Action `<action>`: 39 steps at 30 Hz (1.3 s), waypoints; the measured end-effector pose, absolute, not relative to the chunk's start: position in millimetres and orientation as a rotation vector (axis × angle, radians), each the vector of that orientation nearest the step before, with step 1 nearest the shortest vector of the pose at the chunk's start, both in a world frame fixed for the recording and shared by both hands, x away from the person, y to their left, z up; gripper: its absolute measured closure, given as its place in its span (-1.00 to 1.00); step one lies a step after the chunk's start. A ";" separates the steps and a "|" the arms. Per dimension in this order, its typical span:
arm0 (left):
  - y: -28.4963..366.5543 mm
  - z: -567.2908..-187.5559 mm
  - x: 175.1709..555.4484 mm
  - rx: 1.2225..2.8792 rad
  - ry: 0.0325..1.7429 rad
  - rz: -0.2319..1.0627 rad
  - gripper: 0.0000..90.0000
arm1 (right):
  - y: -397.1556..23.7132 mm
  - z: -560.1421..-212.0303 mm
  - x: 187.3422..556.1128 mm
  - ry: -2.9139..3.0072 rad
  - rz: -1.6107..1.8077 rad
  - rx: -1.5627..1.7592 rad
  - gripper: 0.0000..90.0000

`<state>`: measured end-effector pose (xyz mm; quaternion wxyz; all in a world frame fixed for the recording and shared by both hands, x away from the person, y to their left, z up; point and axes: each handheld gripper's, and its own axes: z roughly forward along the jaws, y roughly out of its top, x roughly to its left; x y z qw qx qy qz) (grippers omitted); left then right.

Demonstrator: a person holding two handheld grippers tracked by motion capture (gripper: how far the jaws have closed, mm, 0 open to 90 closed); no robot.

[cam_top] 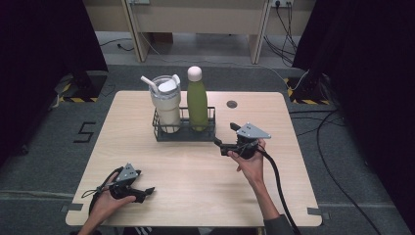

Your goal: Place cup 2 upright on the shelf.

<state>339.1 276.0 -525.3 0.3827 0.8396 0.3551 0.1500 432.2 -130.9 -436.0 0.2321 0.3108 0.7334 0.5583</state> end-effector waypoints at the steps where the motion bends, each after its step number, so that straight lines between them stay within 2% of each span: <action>1: 276.0 -525.3 339.1 2.141 0.906 0.382 -0.75 | -132.6 -436.3 430.1 2.016 1.534 0.858 -0.66; 39: 276.0 -525.3 339.0 2.141 0.906 0.382 -0.75 | -171.4 -450.3 383.9 2.018 1.556 0.890 -0.67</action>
